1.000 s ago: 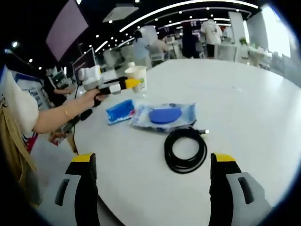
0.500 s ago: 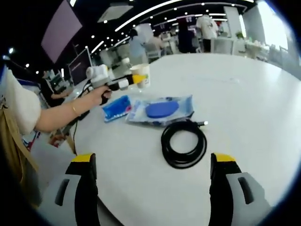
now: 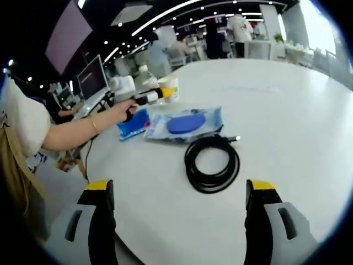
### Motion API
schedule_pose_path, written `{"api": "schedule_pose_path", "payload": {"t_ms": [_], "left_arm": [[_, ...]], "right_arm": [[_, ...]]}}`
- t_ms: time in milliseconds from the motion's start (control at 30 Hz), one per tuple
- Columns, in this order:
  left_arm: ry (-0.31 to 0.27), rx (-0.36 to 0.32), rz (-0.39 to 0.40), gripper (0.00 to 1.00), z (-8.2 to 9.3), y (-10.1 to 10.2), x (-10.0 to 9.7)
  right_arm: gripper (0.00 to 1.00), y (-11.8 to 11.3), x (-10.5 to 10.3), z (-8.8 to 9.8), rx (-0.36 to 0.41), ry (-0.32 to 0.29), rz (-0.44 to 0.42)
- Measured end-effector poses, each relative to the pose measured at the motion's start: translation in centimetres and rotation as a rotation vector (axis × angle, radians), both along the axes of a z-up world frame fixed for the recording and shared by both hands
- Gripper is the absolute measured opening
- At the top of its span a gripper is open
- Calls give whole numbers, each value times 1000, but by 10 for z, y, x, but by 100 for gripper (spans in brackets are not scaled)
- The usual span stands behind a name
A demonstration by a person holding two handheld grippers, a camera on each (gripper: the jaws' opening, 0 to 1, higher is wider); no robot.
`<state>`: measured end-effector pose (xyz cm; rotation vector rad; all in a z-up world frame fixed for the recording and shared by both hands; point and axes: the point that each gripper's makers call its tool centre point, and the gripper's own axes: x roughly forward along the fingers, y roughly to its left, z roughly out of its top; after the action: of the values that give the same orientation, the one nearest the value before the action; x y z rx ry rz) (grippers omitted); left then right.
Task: Arrange the tabletop items into an orderly group along one side of the table until the central work area is clear of visible clutter.
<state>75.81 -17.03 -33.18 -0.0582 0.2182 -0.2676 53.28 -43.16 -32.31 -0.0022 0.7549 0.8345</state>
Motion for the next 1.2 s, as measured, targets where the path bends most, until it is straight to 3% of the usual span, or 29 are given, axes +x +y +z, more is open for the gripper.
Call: {"api": "schedule_pose_path", "payload": {"t_ms": [267,567,1033,1200], "left_arm": [[15,14,12,39,-8,0,2],[72,13,17,39,-23,0,-5],[90,48,24,39,-25,3,-9],[91,48,11,49,-23,2,-15]], "right_arm": [[96,1,0,-3,-7,12,7],[97,2,0,-2,1,11,4],[97,4,-1,0,6,11,3],[99,3,2,4,18,3,-14]]}}
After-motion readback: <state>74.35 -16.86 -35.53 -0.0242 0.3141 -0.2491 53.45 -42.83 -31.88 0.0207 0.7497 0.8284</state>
